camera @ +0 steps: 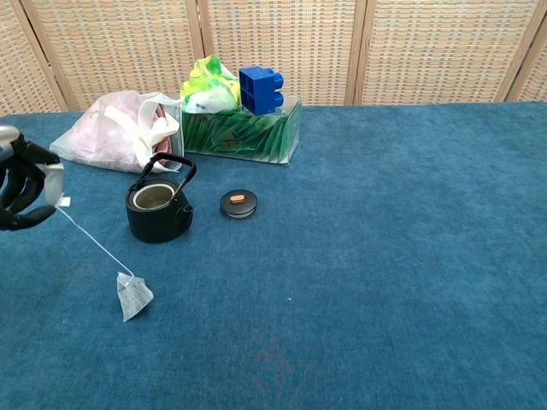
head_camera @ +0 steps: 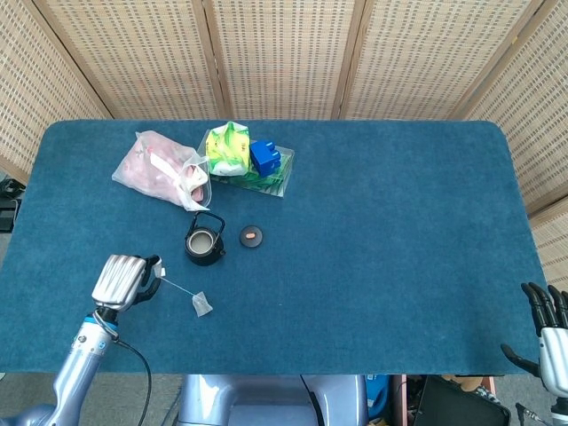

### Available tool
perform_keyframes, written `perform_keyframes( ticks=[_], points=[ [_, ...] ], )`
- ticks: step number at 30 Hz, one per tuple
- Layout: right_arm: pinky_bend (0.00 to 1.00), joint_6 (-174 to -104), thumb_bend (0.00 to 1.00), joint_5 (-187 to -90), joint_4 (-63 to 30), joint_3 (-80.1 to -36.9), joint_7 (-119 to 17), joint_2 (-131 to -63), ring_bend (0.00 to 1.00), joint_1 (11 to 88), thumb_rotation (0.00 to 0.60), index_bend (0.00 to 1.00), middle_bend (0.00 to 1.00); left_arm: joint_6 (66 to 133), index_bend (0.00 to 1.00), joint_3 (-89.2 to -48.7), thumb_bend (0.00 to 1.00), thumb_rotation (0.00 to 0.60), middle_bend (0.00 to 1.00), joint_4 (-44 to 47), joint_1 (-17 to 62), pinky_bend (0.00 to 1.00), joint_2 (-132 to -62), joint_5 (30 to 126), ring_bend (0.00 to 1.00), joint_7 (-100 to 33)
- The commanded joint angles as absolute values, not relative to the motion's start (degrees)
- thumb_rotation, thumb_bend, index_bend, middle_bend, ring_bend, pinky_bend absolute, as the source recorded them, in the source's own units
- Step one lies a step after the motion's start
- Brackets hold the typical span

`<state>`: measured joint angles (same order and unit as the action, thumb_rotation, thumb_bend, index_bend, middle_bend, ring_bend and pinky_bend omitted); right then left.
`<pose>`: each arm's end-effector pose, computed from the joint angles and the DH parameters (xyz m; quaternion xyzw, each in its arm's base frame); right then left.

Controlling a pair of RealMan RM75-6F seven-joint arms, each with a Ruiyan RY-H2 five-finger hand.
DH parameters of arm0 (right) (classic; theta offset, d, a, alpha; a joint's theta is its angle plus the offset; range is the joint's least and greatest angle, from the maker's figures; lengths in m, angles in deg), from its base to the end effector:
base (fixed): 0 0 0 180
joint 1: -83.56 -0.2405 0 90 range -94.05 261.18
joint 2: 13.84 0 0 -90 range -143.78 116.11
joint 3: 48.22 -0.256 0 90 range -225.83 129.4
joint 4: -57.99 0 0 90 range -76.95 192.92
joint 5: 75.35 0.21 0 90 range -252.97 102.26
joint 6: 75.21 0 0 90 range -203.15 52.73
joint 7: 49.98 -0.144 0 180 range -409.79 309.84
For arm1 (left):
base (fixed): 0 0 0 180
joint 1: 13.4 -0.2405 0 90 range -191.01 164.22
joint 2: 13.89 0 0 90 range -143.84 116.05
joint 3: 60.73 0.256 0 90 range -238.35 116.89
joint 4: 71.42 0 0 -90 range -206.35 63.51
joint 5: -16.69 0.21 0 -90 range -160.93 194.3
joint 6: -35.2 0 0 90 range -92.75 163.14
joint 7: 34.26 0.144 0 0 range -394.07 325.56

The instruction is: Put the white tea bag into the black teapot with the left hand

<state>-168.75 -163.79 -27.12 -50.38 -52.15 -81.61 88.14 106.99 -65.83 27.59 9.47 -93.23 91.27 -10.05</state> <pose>-0.3410 -0.1243 0.1653 0.5538 -0.3771 0.3792 0.6382 -0.2100 0.2560 0.0465 -0.6866 -0.3747 -0.3738 0.4984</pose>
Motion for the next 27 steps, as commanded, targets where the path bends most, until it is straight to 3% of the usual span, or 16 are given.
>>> perform_keyframes(
  ticks=[1,27],
  points=[
    [0.1,-168.8,0.12,-163.8,-27.0,-50.4,-52.3,-81.6,0.03,88.2,0.6,0.11,0.18,107.5,0.64,-66.7,0.55,0.6,0.76,28.1,10.1,0.7,-93.0,92.2,0.67,-10.1],
    [0.1,-167.2,0.12,-162.6,-26.0,-50.6,-53.2,-82.1,0.03,87.9,0.6,0.11,0.18,109.4,0.65,-75.3,0.55,0.6,0.76,28.6,15.4,0.7,-92.3,92.6,0.67,-10.2]
  ],
)
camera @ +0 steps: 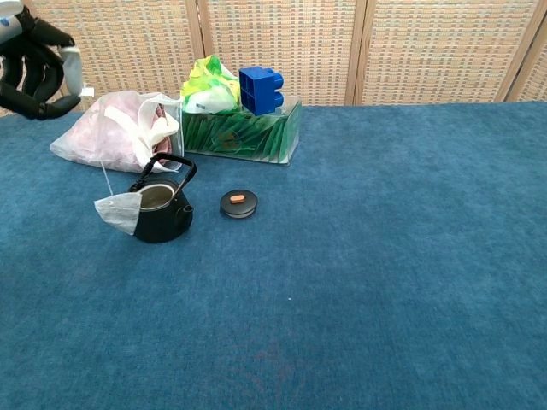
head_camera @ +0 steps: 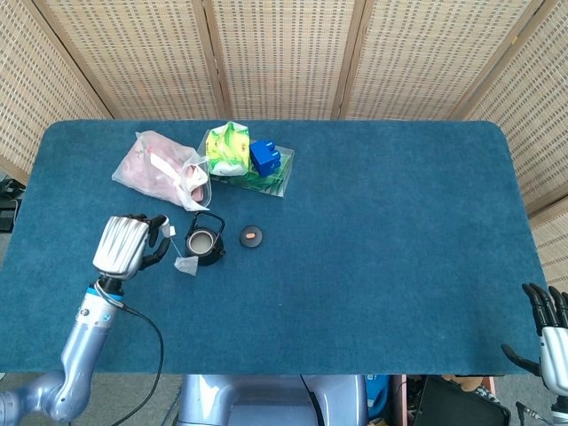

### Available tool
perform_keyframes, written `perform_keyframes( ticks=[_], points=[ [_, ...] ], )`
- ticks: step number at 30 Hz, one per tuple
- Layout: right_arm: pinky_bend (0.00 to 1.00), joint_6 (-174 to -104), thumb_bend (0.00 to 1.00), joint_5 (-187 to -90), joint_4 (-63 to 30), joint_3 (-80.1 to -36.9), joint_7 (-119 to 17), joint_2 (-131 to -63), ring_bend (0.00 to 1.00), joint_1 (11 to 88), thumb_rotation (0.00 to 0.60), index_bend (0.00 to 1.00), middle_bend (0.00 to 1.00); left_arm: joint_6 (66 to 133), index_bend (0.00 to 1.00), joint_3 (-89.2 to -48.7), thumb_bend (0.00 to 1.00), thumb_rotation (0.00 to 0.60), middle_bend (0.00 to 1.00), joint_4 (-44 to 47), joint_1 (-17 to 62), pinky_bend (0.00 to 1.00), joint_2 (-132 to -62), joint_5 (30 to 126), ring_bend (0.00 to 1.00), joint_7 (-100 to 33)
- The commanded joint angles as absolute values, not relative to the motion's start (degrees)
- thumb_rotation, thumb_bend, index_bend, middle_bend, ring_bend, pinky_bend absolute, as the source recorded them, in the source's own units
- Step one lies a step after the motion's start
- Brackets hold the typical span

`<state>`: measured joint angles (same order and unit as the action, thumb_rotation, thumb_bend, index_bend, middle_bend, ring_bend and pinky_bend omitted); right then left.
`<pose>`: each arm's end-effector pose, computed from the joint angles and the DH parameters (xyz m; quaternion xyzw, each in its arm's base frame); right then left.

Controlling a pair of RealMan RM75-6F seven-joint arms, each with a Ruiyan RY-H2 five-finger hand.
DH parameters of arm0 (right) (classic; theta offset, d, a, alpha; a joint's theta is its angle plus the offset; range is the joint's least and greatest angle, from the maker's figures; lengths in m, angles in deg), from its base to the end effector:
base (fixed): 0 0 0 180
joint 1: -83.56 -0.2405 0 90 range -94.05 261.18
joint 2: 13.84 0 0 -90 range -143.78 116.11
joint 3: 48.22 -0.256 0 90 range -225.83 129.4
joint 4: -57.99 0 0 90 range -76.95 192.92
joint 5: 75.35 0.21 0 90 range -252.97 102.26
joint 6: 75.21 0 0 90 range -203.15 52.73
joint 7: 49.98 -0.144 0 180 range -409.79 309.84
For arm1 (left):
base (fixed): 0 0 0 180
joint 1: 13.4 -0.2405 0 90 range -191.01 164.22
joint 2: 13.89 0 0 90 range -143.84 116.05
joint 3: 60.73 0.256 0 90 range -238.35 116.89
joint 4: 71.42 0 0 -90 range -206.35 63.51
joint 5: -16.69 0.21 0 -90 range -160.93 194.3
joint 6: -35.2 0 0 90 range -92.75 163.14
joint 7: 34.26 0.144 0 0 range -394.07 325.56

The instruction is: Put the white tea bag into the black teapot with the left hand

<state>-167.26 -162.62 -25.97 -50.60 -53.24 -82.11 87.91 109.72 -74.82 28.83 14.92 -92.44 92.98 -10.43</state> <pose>-0.3476 -0.1260 0.1629 0.5503 -0.3886 0.3728 0.6381 -0.1564 0.3021 0.0832 -0.6492 -0.3056 -0.4728 0.5115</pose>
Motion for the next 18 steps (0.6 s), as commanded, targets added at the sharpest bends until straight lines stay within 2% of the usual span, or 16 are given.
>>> perform_keyframes(
  ticks=[1,9,18],
  points=[
    [0.1,-167.2,0.12,-162.5,-26.0,-50.6,-53.2,-82.1,0.03,87.9,0.6,0.11,0.18,109.2,0.65,-75.6,0.55,0.6,0.76,28.5,15.7,0.7,-92.3,92.4,0.67,-10.0],
    [0.1,-167.0,0.12,-162.0,-26.0,-50.7,-53.1,-82.1,0.03,88.1,0.6,0.11,0.18,107.4,0.65,-77.9,0.55,0.6,0.76,26.2,18.3,0.7,-92.9,88.6,0.67,-9.2],
    [0.1,-166.6,0.12,-161.7,-26.0,-50.7,-53.1,-82.2,0.03,88.0,0.6,0.11,0.18,105.5,0.65,-77.0,0.55,0.6,0.76,23.8,19.1,0.7,-93.8,85.9,0.67,-8.8]
  ],
)
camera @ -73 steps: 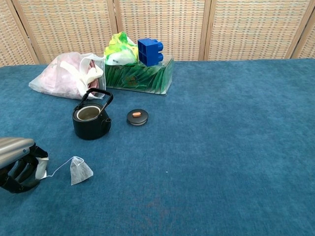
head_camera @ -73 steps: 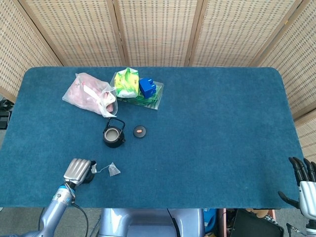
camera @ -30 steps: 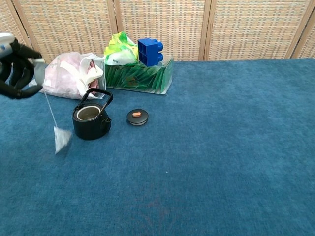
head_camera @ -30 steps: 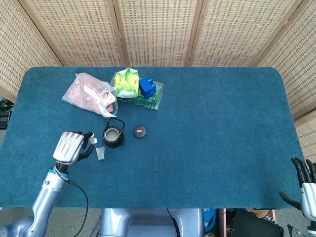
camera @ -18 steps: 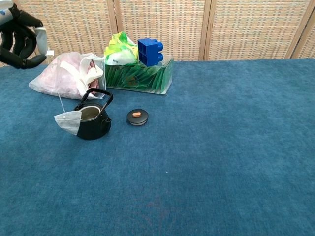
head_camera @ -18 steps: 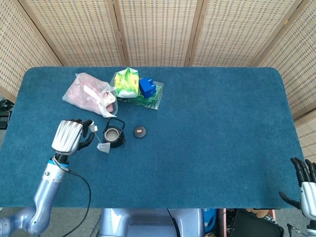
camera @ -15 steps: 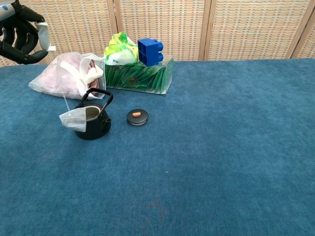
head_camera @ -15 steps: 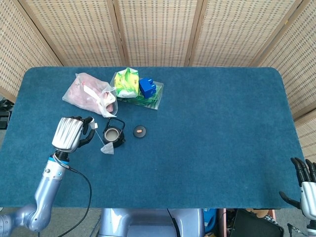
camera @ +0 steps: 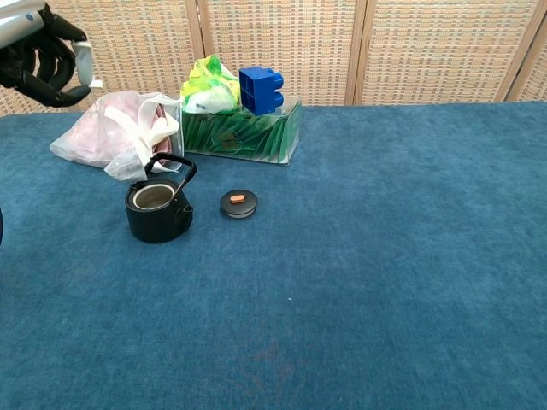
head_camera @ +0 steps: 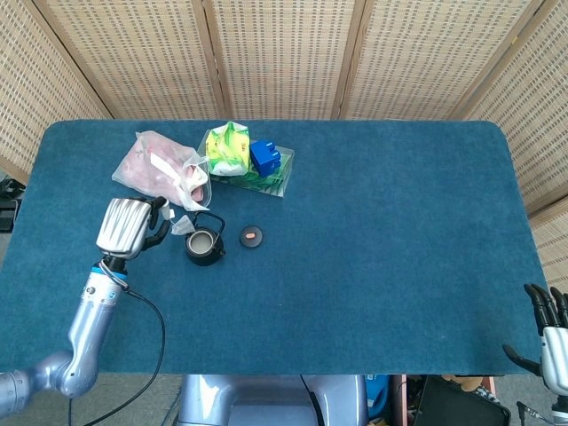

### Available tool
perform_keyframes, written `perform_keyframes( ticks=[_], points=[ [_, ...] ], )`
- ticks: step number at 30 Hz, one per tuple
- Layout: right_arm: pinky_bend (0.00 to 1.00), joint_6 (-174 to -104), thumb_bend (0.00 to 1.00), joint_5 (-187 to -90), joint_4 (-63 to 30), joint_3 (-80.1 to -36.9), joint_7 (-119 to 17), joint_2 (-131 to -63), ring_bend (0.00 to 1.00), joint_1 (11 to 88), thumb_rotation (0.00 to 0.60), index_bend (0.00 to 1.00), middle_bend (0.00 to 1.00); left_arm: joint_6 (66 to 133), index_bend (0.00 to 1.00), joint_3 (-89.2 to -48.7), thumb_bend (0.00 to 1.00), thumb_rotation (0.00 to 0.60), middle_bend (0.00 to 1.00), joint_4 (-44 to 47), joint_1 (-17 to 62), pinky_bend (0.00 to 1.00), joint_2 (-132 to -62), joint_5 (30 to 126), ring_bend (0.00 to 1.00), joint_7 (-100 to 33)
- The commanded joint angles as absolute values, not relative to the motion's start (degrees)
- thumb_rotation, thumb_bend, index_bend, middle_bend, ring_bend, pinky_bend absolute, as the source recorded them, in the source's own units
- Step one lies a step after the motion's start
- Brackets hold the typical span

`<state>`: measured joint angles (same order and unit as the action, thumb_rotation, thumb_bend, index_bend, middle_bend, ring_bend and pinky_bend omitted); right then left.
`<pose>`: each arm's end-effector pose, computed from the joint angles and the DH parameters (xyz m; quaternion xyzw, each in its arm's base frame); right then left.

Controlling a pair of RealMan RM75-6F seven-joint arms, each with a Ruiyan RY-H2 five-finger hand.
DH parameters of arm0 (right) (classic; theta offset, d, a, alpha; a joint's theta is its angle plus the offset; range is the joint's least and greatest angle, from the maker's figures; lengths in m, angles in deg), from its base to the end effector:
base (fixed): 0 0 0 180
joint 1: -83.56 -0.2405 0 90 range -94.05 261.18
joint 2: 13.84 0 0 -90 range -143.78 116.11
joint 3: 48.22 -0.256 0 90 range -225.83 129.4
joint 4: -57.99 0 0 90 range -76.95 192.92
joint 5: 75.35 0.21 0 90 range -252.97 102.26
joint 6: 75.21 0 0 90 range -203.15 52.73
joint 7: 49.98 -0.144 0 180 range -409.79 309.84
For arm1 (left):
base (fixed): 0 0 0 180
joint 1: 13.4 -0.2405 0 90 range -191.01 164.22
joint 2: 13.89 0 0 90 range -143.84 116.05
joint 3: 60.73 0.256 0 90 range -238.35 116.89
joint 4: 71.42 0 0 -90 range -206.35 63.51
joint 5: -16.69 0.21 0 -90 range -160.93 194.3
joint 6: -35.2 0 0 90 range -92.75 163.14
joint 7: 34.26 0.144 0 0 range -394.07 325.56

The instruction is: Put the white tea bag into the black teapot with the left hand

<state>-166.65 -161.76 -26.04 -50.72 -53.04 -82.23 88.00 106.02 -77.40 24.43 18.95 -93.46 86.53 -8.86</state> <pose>-0.3500 -0.1257 0.1620 0.5465 -0.3943 0.3668 0.6413 -0.1568 0.3326 0.0809 -0.6501 -0.3093 -0.4481 0.5301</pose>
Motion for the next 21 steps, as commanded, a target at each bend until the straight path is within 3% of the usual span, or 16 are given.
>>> perform_keyframes(
  ticks=[1,21],
  points=[
    [0.1,-166.6,0.12,-161.7,-26.0,-50.7,-53.1,-82.2,0.03,88.0,0.6,0.11,0.18,105.3,0.65,-76.8,0.55,0.6,0.76,23.3,19.2,0.7,-94.0,85.5,0.67,-8.9],
    [0.1,-166.9,0.12,-161.3,-25.5,-50.9,-53.8,-82.4,0.03,88.4,0.6,0.11,0.18,105.0,0.65,-78.8,0.55,0.6,0.76,21.9,22.9,0.7,-94.6,83.8,0.67,-8.7]
  ],
)
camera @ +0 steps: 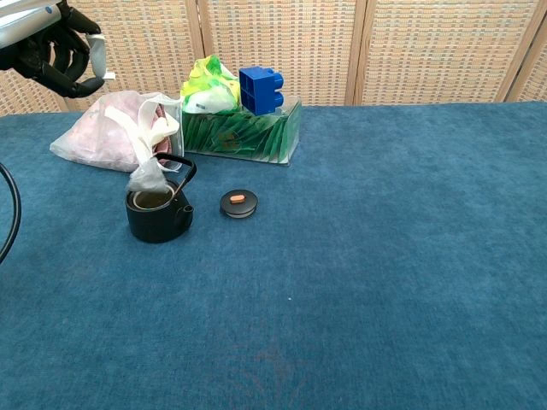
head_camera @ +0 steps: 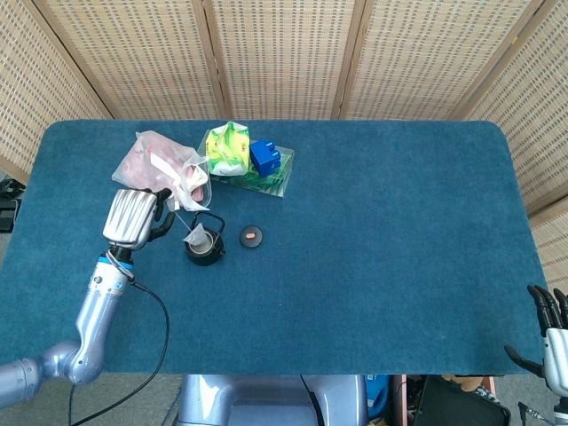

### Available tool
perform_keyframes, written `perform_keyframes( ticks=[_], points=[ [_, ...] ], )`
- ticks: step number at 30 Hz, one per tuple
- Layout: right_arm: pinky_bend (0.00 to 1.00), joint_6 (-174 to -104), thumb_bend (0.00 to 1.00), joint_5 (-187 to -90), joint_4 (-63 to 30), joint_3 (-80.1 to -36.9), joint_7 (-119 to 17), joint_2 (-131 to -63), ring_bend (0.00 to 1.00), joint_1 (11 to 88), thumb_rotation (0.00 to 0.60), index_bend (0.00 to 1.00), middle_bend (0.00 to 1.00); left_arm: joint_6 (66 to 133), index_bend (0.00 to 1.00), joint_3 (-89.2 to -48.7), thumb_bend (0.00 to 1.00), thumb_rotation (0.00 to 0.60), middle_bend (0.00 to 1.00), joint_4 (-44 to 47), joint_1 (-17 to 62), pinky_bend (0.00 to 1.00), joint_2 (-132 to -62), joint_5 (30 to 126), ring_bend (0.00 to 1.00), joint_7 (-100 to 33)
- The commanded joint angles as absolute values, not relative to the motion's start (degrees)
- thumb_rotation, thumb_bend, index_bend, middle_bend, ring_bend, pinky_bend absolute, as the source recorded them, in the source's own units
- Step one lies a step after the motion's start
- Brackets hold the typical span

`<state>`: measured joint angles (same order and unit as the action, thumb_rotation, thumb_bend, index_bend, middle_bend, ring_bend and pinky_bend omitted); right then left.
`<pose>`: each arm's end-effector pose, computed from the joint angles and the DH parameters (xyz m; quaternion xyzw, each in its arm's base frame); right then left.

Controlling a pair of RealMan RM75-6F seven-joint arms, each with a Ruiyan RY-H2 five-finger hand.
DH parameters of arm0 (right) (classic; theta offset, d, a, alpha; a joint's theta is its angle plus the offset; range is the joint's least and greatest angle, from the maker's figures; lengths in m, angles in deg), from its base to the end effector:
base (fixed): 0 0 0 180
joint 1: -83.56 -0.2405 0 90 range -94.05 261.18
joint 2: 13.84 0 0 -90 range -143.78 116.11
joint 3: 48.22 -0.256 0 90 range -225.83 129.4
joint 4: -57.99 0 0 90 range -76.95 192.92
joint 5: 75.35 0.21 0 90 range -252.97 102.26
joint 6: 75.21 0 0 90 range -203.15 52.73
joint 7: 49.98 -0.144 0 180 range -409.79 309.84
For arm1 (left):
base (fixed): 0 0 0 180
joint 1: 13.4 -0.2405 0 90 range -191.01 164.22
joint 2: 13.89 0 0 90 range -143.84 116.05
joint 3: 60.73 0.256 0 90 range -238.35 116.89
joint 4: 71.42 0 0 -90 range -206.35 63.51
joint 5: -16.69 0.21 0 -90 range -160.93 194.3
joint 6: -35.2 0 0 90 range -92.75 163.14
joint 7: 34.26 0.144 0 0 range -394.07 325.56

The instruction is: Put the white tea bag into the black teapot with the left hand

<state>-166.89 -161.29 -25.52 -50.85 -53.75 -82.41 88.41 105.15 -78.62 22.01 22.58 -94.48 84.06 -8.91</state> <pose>-0.3529 -0.1234 0.1633 0.5399 -0.3971 0.3670 0.6451 -0.1443 0.3511 0.0802 -0.6480 -0.3029 -0.4549 0.5305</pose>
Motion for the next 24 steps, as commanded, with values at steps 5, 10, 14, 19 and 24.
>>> perform_keyframes(
  ticks=[5,10,14,19,24],
  points=[
    [0.1,-166.7,0.12,-161.0,-25.3,-50.9,-54.0,-82.6,0.03,88.5,0.6,0.11,0.18,104.4,0.65,-78.8,0.55,0.6,0.76,21.3,24.0,0.7,-95.3,82.9,0.67,-8.3],
    [0.1,-166.6,0.12,-160.8,-25.1,-51.0,-54.1,-82.6,0.03,88.5,0.6,0.11,0.18,103.6,0.65,-78.0,0.55,0.6,0.76,20.9,24.2,0.7,-95.6,81.8,0.67,-8.2],
    [0.1,-166.6,0.12,-160.8,-25.0,-51.0,-54.2,-82.6,0.03,88.5,0.6,0.11,0.18,103.8,0.65,-77.4,0.55,0.6,0.76,20.8,24.0,0.7,-95.8,81.5,0.67,-8.5],
    [0.1,-166.4,0.12,-160.8,-24.9,-51.0,-54.3,-82.7,0.03,88.4,0.6,0.11,0.18,104.1,0.65,-76.5,0.55,0.6,0.76,20.9,23.4,0.7,-95.7,81.6,0.67,-8.8],
    [0.1,-166.4,0.12,-160.8,-24.7,-51.0,-54.5,-82.8,0.03,88.5,0.6,0.11,0.18,104.2,0.65,-73.5,0.55,0.6,0.76,21.7,21.6,0.7,-95.2,81.3,0.67,-8.6]
  ],
)
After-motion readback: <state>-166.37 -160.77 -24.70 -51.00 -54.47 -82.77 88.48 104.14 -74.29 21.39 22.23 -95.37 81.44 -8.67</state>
